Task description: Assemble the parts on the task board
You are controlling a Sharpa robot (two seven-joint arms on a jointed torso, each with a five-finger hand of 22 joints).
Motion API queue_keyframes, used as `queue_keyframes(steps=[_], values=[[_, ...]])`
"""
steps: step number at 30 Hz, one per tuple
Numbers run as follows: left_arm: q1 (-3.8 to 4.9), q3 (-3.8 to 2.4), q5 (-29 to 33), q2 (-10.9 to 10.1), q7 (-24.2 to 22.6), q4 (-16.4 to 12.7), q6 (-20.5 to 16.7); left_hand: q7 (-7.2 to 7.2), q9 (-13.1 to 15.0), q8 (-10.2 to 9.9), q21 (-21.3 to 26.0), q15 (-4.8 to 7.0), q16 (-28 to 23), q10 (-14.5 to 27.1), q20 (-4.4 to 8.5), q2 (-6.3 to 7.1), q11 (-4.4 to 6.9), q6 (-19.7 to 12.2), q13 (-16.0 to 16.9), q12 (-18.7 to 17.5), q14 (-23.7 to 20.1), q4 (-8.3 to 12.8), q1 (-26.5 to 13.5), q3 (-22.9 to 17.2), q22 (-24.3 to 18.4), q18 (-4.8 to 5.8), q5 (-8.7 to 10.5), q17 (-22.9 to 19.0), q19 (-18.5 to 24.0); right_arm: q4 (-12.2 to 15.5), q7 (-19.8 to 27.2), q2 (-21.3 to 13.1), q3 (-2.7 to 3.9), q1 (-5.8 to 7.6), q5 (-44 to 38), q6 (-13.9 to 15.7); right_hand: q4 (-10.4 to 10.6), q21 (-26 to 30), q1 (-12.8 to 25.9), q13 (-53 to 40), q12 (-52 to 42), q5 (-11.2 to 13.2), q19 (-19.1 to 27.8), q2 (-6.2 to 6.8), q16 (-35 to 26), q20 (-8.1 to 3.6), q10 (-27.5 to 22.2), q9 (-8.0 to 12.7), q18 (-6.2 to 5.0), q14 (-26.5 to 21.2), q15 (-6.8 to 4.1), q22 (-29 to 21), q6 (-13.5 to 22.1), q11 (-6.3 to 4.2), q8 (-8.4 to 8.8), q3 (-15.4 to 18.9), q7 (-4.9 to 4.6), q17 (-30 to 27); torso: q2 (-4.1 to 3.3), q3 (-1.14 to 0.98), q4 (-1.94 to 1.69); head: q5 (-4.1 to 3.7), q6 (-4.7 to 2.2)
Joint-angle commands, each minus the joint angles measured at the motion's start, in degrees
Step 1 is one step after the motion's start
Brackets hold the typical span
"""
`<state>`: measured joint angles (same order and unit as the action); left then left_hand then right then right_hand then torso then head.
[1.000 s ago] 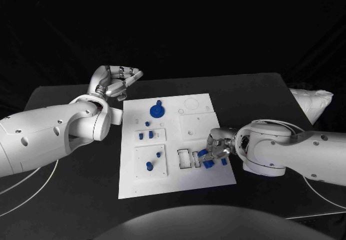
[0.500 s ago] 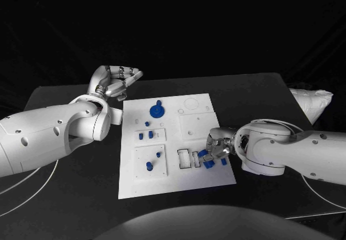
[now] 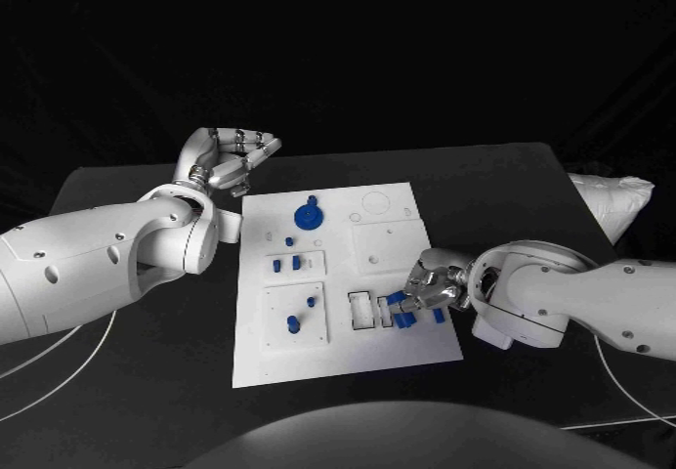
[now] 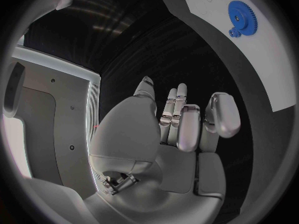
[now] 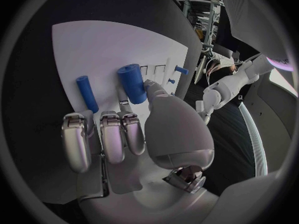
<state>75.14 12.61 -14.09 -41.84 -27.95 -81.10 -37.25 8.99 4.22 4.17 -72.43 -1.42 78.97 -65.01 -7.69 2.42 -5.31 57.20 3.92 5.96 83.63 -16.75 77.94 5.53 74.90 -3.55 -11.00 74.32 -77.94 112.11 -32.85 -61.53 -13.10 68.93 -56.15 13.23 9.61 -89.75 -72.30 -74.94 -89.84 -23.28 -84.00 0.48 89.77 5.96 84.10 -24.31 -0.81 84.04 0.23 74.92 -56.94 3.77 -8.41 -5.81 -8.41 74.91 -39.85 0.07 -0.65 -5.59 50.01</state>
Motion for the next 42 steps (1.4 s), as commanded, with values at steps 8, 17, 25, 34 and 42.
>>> queue_keyframes(steps=[8, 17, 25, 34, 42], values=[[0.01, -0.05, -0.2, 0.1, -0.2, -0.1, 0.7, -0.17, -0.1, -0.4, 0.2, -0.06, -0.3, 0.2, 0.15, -0.55, -0.17, -0.4, 0.0, -0.4, -0.3, 0.0, 0.0, 0.3, 8.3, -0.59, -0.21, -0.1, 0.0, -0.4, 5.7, -1.2, -0.40, -0.26, 18.7, 5.9, -8.9, -0.2, -2.4, -15.1, -0.2, 0.3, -6.0, -1.89, 0.2, 0.44, 5.9, 10.4, 0.81, 6.0, 0.42, 15.1, -0.8, 0.27, 0.25, -9.3, 0.42, 15.1, 0.01, 0.01, -0.01, 0.31, -0.01], [0.01, -0.05, -0.2, 0.2, -0.2, 0.1, 0.7, -0.17, -0.1, -0.4, 0.2, -0.06, -0.3, 0.2, 0.15, -0.55, -0.17, -0.4, 0.0, -0.4, -0.3, 0.0, 0.0, 0.3, 8.3, -0.59, -0.21, -0.1, 0.0, -0.2, 7.5, -2.1, -0.40, 0.23, 22.3, 6.7, -9.0, -0.2, -2.2, -15.1, -0.2, 0.7, -6.0, -1.66, 0.2, 0.48, 5.9, 10.7, 0.81, 6.0, 0.42, 15.1, -1.1, 0.25, 0.50, -9.4, 0.45, 15.1, 0.04, 0.00, 0.01, 0.38, -0.01], [0.01, -0.05, -0.2, 0.3, -0.2, 0.2, 0.8, -0.17, -0.1, -0.4, 0.2, -0.06, -0.3, 0.2, 0.15, -0.55, -0.17, -0.4, 0.0, -0.4, -0.3, 0.0, 0.0, 0.3, 8.3, -0.59, -0.21, -0.1, 0.0, -0.3, 9.0, -2.3, -0.40, 1.03, 26.3, 6.7, -9.1, -0.2, -2.0, -15.1, -0.2, 1.1, -6.0, -1.58, 0.2, 0.53, 5.9, 11.0, 0.81, 6.0, 0.39, 15.1, -1.8, 0.19, 0.67, -9.6, 0.52, 15.1, 0.04, 0.03, -0.05, 0.25, -0.01], [0.01, -0.05, -0.2, 0.2, -0.1, 0.2, 0.7, -0.17, -0.1, -0.4, 0.2, -0.06, -0.3, 0.2, 0.15, -0.55, -0.17, -0.4, 0.0, -0.4, -0.3, 0.0, 0.0, 0.3, 8.3, -0.59, -0.21, -0.1, 0.0, -0.7, 10.0, -2.1, -0.40, 1.27, 33.2, 5.3, -9.2, -0.2, -1.9, -15.1, -0.2, 1.2, -6.0, -1.55, 0.2, 0.54, 5.9, 11.1, 0.81, 6.0, 0.36, 15.1, -2.2, 0.15, 0.68, -9.7, 0.58, 15.1, 0.03, 0.03, -0.05, 0.47, -0.01], [0.01, -0.05, -0.2, 0.2, -0.1, 0.2, 0.7, -0.17, -0.1, -0.4, 0.2, -0.06, -0.3, 0.2, 0.15, -0.55, -0.17, -0.4, 0.0, -0.4, -0.3, 0.0, 0.0, 0.3, 8.3, -0.59, -0.21, -0.1, 0.0, -1.3, 9.2, -1.0, -0.40, 1.52, 39.7, 1.7, -9.2, -0.2, -1.8, -15.1, -0.2, 1.5, -6.0, -1.40, 0.2, 0.58, 5.9, 11.3, 0.81, 6.0, 0.33, 15.1, -2.2, 0.13, 0.94, -9.7, 0.59, 15.1, 0.08, 0.05, -0.05, 0.50, -0.01]])
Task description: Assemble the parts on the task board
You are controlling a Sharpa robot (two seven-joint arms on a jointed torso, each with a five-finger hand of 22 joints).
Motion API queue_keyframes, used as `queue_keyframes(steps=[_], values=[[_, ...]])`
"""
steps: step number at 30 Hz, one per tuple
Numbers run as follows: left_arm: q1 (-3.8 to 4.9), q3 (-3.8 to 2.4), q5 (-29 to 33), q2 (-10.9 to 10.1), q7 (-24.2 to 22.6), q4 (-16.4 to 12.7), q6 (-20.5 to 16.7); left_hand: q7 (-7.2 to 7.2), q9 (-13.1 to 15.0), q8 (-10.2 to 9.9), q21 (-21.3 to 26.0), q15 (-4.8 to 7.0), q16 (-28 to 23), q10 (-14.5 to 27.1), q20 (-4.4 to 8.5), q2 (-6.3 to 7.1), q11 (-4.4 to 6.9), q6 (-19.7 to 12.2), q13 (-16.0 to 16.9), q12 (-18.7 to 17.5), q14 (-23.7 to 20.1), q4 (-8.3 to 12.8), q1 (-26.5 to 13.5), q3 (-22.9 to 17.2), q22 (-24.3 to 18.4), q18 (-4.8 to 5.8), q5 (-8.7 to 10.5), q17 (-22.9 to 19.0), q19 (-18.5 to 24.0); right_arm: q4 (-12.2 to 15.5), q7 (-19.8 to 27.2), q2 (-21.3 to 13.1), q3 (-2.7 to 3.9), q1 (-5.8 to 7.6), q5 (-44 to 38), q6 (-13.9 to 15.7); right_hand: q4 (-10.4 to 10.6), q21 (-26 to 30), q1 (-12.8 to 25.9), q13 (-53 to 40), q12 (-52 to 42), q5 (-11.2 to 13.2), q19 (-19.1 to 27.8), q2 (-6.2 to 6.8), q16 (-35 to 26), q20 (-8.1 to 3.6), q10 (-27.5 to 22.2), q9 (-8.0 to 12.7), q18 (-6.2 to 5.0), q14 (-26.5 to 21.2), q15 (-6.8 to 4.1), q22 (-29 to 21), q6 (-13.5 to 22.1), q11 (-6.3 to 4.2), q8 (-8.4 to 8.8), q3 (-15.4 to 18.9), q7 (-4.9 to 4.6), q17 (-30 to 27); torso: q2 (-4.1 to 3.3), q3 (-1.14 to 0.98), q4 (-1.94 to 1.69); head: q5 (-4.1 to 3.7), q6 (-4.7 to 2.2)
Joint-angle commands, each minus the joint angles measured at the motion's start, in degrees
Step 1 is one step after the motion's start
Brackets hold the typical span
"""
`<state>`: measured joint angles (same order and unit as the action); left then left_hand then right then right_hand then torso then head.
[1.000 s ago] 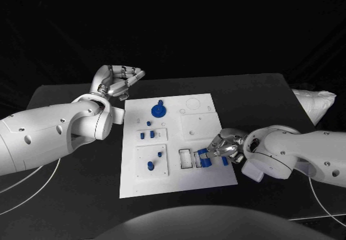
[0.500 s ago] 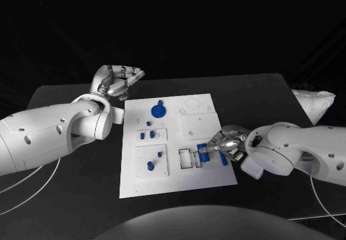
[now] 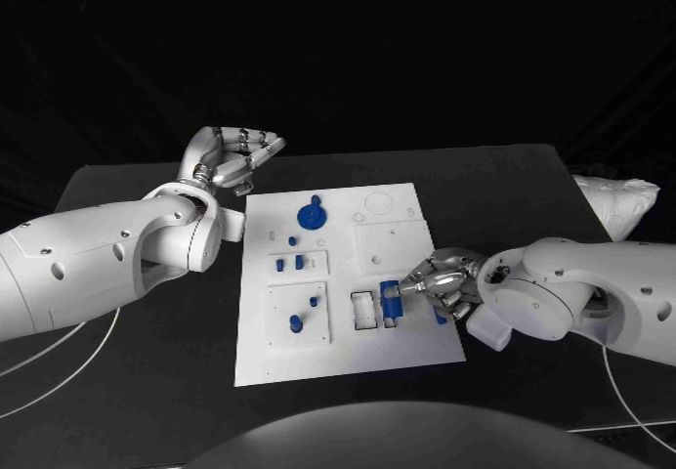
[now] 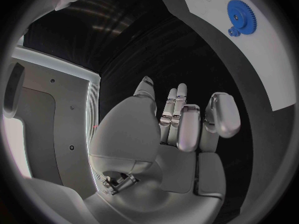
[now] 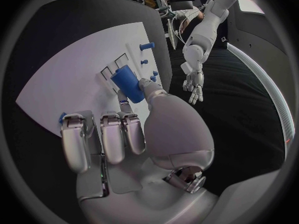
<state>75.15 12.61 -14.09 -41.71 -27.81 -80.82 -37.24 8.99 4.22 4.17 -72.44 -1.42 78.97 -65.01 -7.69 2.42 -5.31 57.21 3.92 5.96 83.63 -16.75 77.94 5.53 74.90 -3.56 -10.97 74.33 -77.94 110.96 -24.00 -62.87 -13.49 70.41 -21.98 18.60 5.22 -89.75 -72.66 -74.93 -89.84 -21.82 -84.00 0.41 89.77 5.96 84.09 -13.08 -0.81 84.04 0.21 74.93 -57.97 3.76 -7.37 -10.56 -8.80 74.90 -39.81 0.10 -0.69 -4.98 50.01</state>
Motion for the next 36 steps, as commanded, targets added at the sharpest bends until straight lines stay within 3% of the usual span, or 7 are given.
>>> queue_keyframes(steps=[1, 9, 16, 36], values=[[0.01, -0.05, -0.2, 0.1, -0.2, -0.1, 0.7, -0.16, -0.1, -0.4, 0.2, -0.06, -0.3, 0.2, 0.15, -0.55, -0.17, -0.4, 0.0, -0.4, -0.3, 0.0, 0.0, 0.3, 8.3, -0.58, -0.23, -0.1, 0.0, -0.3, 0.2, 0.5, -0.01, 0.07, 5.9, -4.1, -4.8, -0.3, -1.4, -15.1, -0.2, 0.0, -6.0, -1.33, 0.2, 0.58, 5.9, 0.1, 0.81, 6.0, 0.34, 15.1, -1.2, 0.14, -0.10, -4.9, 0.98, 15.1, 0.04, 0.02, -0.01, -0.10, -0.01], [0.01, -0.05, -0.2, 0.2, -0.2, 0.0, 0.7, -0.16, -0.1, -0.4, 0.2, -0.06, -0.3, 0.2, 0.15, -0.55, -0.17, -0.4, 0.0, -0.4, -0.3, 0.0, 0.0, 0.3, 8.3, -0.58, -0.23, -0.1, 0.0, -1.7, -1.8, 2.4, -0.01, 0.29, 6.6, -6.4, -4.8, -0.3, -1.2, -15.1, -0.2, 0.4, -6.0, -1.29, 0.2, 0.61, 5.9, 0.3, 0.81, 6.0, 0.35, 15.1, -1.2, 0.15, 0.21, -5.0, 0.96, 15.1, 0.01, 0.01, -0.01, -0.11, -0.01], [0.01, -0.04, -0.2, 0.4, -0.2, 0.1, 0.8, -0.16, -0.1, -0.4, 0.2, -0.06, -0.3, 0.2, 0.15, -0.55, -0.17, -0.4, 0.0, -0.4, -0.3, 0.0, 0.0, 0.3, 8.3, -0.58, -0.23, -0.1, 0.0, -3.1, -3.8, 4.2, -0.01, 0.41, 5.7, -6.6, -4.7, -0.3, -0.9, -15.1, -0.2, 0.8, -6.0, -1.28, 0.2, 0.64, 5.9, 0.6, 0.81, 6.0, 0.37, 15.1, -1.1, 0.20, 0.55, -4.9, 0.89, 15.1, 0.02, 0.03, 0.04, -0.02, -0.01], [0.01, -0.04, -0.2, 0.3, -0.1, 0.0, 0.8, -0.16, -0.1, -0.4, 0.2, -0.06, -0.3, 0.2, 0.15, -0.55, -0.17, -0.4, 0.0, -0.4, -0.3, 0.0, 0.0, 0.3, 8.3, -0.58, -0.23, -0.1, 0.0, -4.0, -7.4, 7.1, 0.00, 0.47, 1.1, -4.1, -4.3, -0.3, 0.2, -15.1, -0.2, 2.3, -6.0, -1.16, 0.2, 0.76, 5.9, 1.4, 0.81, 6.0, 0.46, 15.1, -0.9, 0.37, 1.50, -4.7, 0.67, 15.1, 0.00, -0.02, 0.00, 0.39, -0.01]])
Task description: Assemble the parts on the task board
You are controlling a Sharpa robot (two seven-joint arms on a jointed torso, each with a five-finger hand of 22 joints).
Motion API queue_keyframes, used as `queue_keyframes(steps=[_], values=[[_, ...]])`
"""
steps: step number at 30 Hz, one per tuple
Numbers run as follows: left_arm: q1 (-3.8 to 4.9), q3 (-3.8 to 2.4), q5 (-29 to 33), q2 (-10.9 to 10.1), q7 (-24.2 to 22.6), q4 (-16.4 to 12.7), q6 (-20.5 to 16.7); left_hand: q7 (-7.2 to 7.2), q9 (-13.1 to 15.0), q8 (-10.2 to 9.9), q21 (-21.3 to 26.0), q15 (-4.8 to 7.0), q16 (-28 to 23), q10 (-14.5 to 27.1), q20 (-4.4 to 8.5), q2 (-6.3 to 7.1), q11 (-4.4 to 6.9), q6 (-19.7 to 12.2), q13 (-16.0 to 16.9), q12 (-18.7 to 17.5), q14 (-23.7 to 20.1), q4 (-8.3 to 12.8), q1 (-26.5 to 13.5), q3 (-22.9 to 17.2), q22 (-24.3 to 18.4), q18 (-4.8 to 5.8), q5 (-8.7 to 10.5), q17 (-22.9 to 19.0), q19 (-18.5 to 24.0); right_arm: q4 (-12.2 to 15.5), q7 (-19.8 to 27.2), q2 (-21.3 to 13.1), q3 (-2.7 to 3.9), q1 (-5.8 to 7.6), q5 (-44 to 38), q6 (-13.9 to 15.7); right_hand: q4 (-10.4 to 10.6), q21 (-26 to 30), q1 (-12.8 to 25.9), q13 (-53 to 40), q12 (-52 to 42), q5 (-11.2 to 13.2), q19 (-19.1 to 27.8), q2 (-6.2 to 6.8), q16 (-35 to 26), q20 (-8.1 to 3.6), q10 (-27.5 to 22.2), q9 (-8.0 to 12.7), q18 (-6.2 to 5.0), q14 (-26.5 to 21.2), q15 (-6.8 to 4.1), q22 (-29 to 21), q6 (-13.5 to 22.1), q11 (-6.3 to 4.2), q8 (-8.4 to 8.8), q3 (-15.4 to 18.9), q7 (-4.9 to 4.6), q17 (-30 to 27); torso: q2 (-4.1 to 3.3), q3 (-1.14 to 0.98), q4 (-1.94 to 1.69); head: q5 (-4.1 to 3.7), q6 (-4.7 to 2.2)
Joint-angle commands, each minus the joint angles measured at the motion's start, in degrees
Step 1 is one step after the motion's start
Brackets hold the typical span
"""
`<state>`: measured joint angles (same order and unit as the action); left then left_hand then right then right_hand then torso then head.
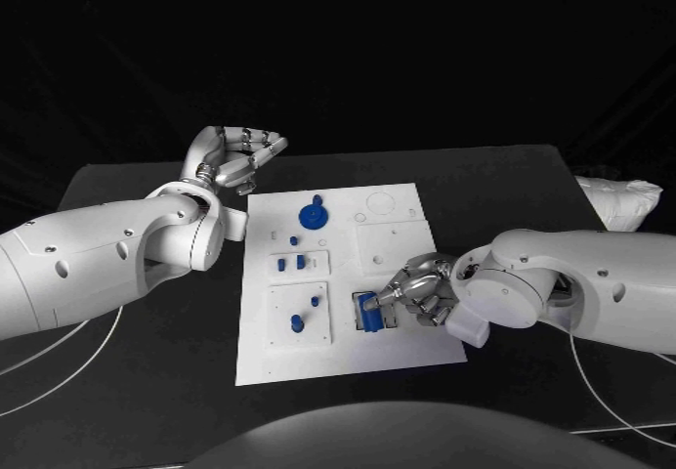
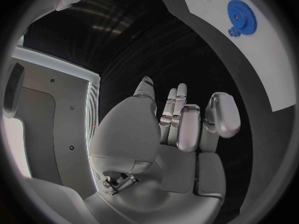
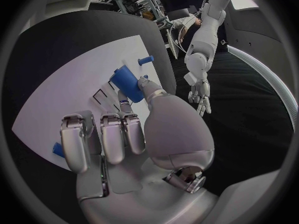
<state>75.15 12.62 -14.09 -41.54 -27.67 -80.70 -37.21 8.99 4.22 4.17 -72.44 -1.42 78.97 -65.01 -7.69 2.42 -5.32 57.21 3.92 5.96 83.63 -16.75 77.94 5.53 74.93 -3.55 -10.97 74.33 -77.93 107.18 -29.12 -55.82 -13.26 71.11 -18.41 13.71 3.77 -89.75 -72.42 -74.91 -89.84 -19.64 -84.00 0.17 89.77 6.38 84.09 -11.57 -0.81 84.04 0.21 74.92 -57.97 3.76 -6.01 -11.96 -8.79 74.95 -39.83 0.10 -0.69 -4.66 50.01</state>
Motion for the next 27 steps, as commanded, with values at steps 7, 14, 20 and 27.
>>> queue_keyframes(steps=[7, 14, 20, 27], values=[[0.01, -0.04, -0.2, 0.1, -0.2, -0.1, 0.8, -0.16, -0.1, -0.4, 0.2, -0.06, -0.3, 0.2, 0.15, -0.55, -0.17, -0.4, 0.0, -0.4, -0.3, 0.0, 0.0, 0.3, 8.3, -0.59, -0.23, -0.1, 0.0, 0.0, -3.0, 0.3, -0.23, -0.23, -3.5, 1.3, -2.7, -0.3, 0.1, -15.1, -0.2, 0.4, -6.0, -0.91, 0.2, 0.38, 5.9, 0.1, 0.81, 6.0, 0.49, 15.1, -0.9, 0.44, 0.32, -3.3, 0.57, 15.1, 0.03, -0.02, 0.07, -0.04, -0.01], [0.01, -0.04, -0.2, 0.1, -0.2, -0.1, 0.9, -0.16, -0.1, -0.4, 0.2, -0.06, -0.3, 0.2, 0.15, -0.55, -0.17, -0.4, 0.0, -0.4, -0.3, 0.0, 0.0, 0.3, 8.3, -0.59, -0.23, -0.1, 0.0, 0.2, -3.2, 0.2, -0.23, -0.23, -4.2, 1.6, -2.0, -0.3, 1.2, -15.1, -0.2, 2.5, -6.0, -0.68, 0.2, 0.52, 5.9, 0.6, 0.81, 6.0, 0.60, 15.1, -1.2, 0.55, 0.76, -2.7, 0.48, 15.1, 0.02, -0.01, 0.08, -0.15, -0.01], [0.01, -0.04, -0.2, 0.1, -0.2, 0.0, 1.0, -0.16, -0.1, -0.4, 0.2, -0.06, -0.3, 0.2, 0.15, -0.55, -0.17, -0.4, 0.0, -0.4, -0.3, 0.0, 0.0, 0.3, 8.3, -0.59, -0.23, -0.1, 0.0, 0.8, -2.8, -0.6, -0.22, -0.23, -4.3, 2.6, -2.1, -0.3, 1.0, -15.1, -0.2, 2.6, -6.0, -0.80, 0.2, 0.52, 5.9, 0.6, 0.81, 6.0, 0.58, 15.1, -1.4, 0.49, 0.76, -2.8, 0.59, 15.1, 0.03, -0.03, 0.09, -0.13, -0.01], [0.01, -0.04, -0.2, 0.1, -0.1, 0.0, 1.0, -0.16, -0.1, -0.4, 0.2, -0.06, -0.3, 0.2, 0.15, -0.55, -0.17, -0.4, 0.0, -0.4, -0.3, 0.0, 0.0, 0.3, 8.3, -0.59, -0.23, -0.1, 0.0, 1.6, -2.3, -2.1, -0.22, 0.17, -3.8, 3.5, -2.3, -0.3, 0.8, -15.1, -0.2, 2.5, -6.0, -0.90, 0.2, 0.52, 5.9, 0.7, 0.81, 6.0, 0.54, 15.1, -1.6, 0.43, 0.79, -2.9, 0.65, 15.1, 0.01, -0.04, 0.04, -0.17, -0.01]])
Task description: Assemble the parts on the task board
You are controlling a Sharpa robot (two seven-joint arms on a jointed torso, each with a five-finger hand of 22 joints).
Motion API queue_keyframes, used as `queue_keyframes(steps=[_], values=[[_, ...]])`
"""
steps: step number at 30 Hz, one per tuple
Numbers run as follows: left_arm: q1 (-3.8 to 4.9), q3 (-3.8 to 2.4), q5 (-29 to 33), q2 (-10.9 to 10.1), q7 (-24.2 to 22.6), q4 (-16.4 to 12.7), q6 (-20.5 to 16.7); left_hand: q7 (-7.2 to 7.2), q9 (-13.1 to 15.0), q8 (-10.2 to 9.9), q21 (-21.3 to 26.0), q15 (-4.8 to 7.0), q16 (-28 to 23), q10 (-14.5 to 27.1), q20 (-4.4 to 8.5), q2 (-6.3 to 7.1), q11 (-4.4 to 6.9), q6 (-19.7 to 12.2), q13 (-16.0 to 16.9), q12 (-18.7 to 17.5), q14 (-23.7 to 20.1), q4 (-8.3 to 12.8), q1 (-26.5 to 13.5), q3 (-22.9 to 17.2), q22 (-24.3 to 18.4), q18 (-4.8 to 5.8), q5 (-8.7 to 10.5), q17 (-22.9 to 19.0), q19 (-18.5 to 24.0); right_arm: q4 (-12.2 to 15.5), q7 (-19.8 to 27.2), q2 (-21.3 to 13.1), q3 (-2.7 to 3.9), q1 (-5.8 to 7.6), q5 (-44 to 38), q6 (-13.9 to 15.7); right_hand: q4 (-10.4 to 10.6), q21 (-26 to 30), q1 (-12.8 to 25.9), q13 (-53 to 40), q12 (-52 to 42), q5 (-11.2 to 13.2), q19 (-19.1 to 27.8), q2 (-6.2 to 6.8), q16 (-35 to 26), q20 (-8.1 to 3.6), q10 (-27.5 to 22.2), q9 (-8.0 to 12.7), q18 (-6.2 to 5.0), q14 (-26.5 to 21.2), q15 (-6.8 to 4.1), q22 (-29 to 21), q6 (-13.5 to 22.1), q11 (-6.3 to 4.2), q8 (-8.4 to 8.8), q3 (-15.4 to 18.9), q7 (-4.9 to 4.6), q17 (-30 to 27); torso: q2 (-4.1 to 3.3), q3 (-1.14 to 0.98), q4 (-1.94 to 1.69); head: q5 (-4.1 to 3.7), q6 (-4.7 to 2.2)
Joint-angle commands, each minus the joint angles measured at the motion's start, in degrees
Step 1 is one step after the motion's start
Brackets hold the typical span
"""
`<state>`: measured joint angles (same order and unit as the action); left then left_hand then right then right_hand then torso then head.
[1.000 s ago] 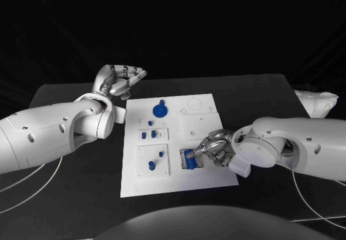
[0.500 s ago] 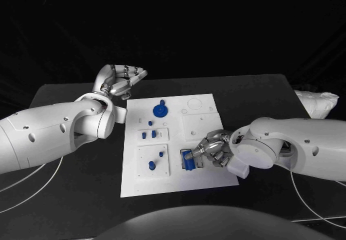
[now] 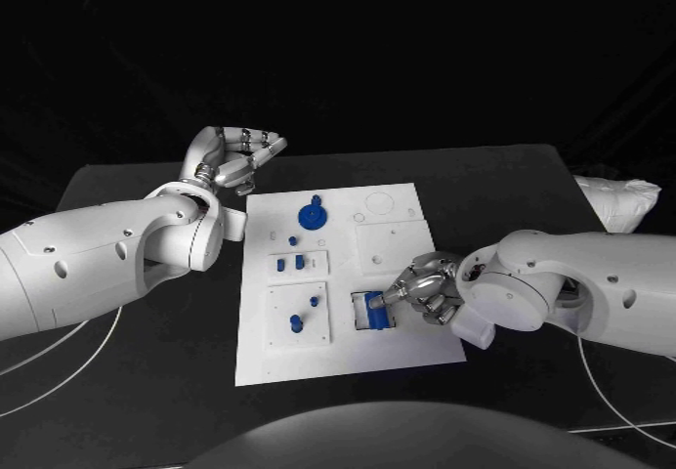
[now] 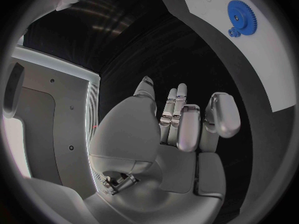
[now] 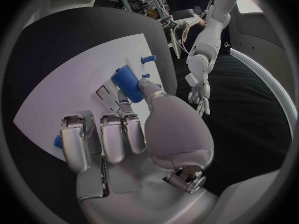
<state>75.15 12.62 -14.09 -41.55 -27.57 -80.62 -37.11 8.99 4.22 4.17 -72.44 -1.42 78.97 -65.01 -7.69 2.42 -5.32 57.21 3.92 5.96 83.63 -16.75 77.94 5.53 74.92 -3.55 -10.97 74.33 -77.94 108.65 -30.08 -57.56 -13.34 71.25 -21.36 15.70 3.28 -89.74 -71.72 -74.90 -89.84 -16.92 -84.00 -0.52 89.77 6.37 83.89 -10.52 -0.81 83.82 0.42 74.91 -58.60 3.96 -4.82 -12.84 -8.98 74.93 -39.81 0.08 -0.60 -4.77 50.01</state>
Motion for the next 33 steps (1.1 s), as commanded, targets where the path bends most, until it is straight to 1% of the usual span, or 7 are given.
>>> queue_keyframes(steps=[1, 8, 14, 20, 23, 29, 33], values=[[0.01, -0.04, -0.2, 0.1, -0.2, -0.1, 0.9, -0.16, -0.1, -0.4, 0.2, -0.06, -0.3, 0.2, 0.15, -0.55, -0.17, -0.4, 0.0, -0.4, -0.3, 0.0, 0.0, 0.3, 8.3, -0.59, -0.23, -0.1, 0.0, 0.2, -1.3, -0.5, -0.14, 0.13, -0.8, 1.5, -1.8, -0.3, 0.1, -15.1, -0.2, -0.3, -6.0, -0.22, 0.2, 0.52, 6.1, -0.3, 0.81, 6.2, 0.33, 15.1, -1.0, 0.22, -0.40, -2.1, 0.84, 15.1, -0.01, -0.03, -0.04, -0.04, -0.01], [0.01, -0.04, -0.2, 0.1, -0.2, 0.0, 1.0, -0.16, -0.1, -0.4, 0.2, -0.06, -0.3, 0.2, 0.15, -0.55, -0.17, -0.4, 0.0, -0.4, -0.3, 0.0, 0.0, 0.3, 8.3, -0.59, -0.23, -0.1, 0.0, 0.1, -1.9, -0.7, -0.14, 0.43, -0.6, 0.4, -1.8, -0.3, 0.1, -15.1, -0.2, -0.3, -6.0, -0.23, 0.2, 0.52, 6.1, -0.3, 0.81, 6.2, 0.32, 15.1, -1.0, 0.21, -0.39, -2.1, 0.84, 15.1, -0.01, 0.01, -0.01, -0.14, -0.01], [0.01, -0.04, -0.2, 0.2, -0.2, 0.0, 1.0, -0.16, -0.1, -0.4, 0.2, -0.06, -0.3, 0.2, 0.15, -0.55, -0.17, -0.4, 0.0, -0.4, -0.3, 0.0, 0.0, 0.3, 8.3, -0.59, -0.23, -0.1, 0.0, -0.2, -2.2, -0.4, -0.14, 0.48, -0.3, -0.3, -1.8, -0.3, 0.1, -15.1, -0.2, -0.3, -6.0, -0.23, 0.2, 0.52, 6.1, -0.3, 0.81, 6.2, 0.32, 15.1, -1.0, 0.21, -0.39, -2.1, 0.84, 15.1, 0.03, 0.02, -0.07, -0.24, -0.01], [0.01, -0.04, -0.2, 0.2, -0.1, 0.0, 1.0, -0.16, -0.1, -0.3, 0.4, -0.06, -0.3, 0.1, 0.15, -0.69, -0.17, -0.5, 0.0, -0.4, -0.3, 0.0, 0.0, 0.6, 8.3, -0.61, -0.25, -0.2, 0.0, -0.7, -2.3, 0.2, -0.14, 0.49, 0.3, -0.7, -1.8, -0.3, 0.1, -15.1, -0.2, -0.2, -6.0, -0.21, 0.2, 0.51, 6.1, -0.3, 0.81, 6.2, 0.31, 15.1, -1.0, 0.21, -0.37, -2.0, 0.81, 15.1, 0.02, 0.00, -0.06, -0.16, -0.01], [0.01, -0.04, -0.2, 0.2, -0.1, 0.0, 1.0, -0.16, -0.1, -0.3, 0.4, -0.06, -0.3, 0.1, 0.15, -0.69, -0.17, -0.5, 0.0, -0.4, -0.3, 0.0, 0.0, 0.6, 8.3, -0.61, -0.25, -0.2, 0.0, -0.8, -2.4, 0.4, -0.14, 0.49, 0.4, -1.0, -1.7, -0.3, 0.2, -15.1, -0.2, -0.1, -6.0, -0.19, 0.2, 0.51, 6.1, -0.2, 0.81, 6.2, 0.31, 15.1, -1.1, 0.22, -0.33, -2.0, 0.79, 15.1, 0.01, 0.04, -0.10, -0.19, -0.01], [0.01, -0.04, -0.2, 0.2, -0.1, 0.0, 1.0, -0.16, -0.1, -0.3, 0.4, -0.06, -0.3, 0.1, 0.15, -0.69, -0.17, -0.5, 0.0, -0.4, -0.3, 0.0, 0.0, 0.6, 8.3, -0.61, -0.25, -0.2, 0.0, -0.9, -2.5, 0.6, -0.14, 0.49, 0.5, -1.1, -1.6, -0.3, 0.4, -15.1, -0.2, 0.1, -6.0, -0.13, 0.2, 0.51, 6.1, -0.2, 0.81, 6.2, 0.31, 15.1, -1.1, 0.24, -0.24, -1.9, 0.77, 15.1, 0.01, 0.03, -0.03, -0.09, -0.01], [0.01, -0.04, -0.2, 0.2, -0.1, 0.0, 1.0, -0.16, -0.1, -0.3, 0.4, -0.06, -0.3, 0.1, 0.15, -0.69, -0.17, -0.5, 0.0, -0.4, -0.3, 0.0, 0.0, 0.6, 8.3, -0.61, -0.25, -0.2, 0.0, -1.0, -2.6, 0.7, -0.14, 0.49, 0.4, -1.0, -1.5, -0.3, 0.6, -15.1, -0.2, 0.3, -6.0, -0.02, 0.2, 0.51, 6.1, -0.1, 0.81, 6.2, 0.31, 15.1, -1.1, 0.25, -0.16, -1.7, 0.75, 15.1, 0.01, 0.03, -0.09, -0.14, -0.01]])
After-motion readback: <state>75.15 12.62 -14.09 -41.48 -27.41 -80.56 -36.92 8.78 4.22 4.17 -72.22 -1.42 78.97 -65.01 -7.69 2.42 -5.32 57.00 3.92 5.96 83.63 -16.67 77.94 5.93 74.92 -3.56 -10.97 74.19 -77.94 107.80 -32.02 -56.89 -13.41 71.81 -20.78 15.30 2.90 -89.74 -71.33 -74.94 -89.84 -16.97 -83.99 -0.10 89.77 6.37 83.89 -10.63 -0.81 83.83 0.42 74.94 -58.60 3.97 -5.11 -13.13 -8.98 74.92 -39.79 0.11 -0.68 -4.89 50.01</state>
